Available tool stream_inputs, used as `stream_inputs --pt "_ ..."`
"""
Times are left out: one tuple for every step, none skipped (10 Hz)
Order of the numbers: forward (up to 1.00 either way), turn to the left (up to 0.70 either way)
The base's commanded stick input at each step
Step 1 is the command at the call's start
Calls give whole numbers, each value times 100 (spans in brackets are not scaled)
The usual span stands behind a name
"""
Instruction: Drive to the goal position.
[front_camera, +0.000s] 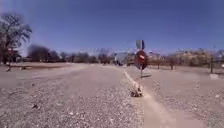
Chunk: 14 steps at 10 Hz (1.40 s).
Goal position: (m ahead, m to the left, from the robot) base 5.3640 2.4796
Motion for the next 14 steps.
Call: stream_inputs --pt "70 0" --pt "70 0" --pt "70 0" --pt "70 0" --pt "70 0" --pt "70 0" --pt "70 2" --pt "70 17" --pt "70 33" --pt "70 35" --pt "70 35" --pt "70 0" --pt "70 0" --pt "70 0"
